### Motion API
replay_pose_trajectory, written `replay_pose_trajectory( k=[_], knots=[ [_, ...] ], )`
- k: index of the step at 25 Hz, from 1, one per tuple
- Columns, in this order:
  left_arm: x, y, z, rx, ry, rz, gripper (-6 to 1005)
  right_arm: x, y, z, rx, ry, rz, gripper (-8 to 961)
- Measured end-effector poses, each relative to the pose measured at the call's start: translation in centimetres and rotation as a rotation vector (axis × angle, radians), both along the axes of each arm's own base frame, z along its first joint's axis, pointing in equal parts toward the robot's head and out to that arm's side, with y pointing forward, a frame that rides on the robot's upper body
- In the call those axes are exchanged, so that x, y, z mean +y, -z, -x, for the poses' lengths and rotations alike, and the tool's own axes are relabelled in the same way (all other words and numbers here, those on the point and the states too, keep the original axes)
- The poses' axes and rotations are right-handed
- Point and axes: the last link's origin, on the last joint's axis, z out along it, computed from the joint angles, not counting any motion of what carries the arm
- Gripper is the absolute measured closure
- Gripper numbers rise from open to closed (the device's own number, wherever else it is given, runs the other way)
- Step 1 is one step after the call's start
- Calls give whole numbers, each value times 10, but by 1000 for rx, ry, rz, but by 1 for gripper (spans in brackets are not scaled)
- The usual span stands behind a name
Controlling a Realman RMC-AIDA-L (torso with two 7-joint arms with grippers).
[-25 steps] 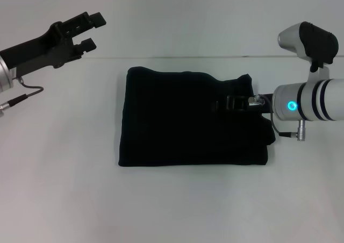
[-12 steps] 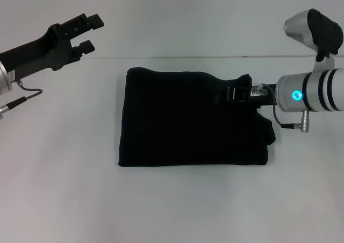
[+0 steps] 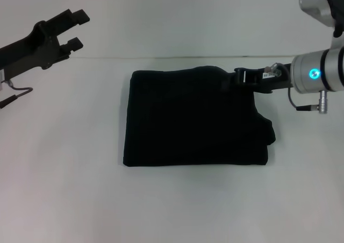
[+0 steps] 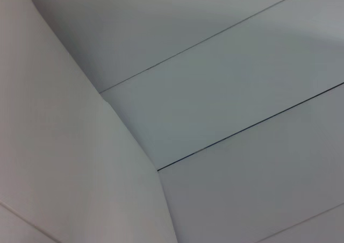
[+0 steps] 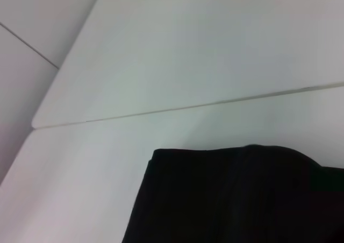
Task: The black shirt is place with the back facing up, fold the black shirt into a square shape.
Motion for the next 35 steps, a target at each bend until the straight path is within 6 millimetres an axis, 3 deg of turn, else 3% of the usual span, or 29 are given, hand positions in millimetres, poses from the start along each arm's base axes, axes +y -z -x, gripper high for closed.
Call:
replay_pose_trajectory(
  k=[8, 27, 35],
  knots=[
    [0, -3, 2, -9, -12, -13, 115, -7, -7, -2, -11, 20, 45, 906],
    [2, 3, 1, -27, -25, -10, 115, -13, 7, -46, -129, 104, 55, 906],
    [3, 4, 2, -32, -33, -11, 115, -14, -1, -54, -113, 116, 53, 893]
  ],
)
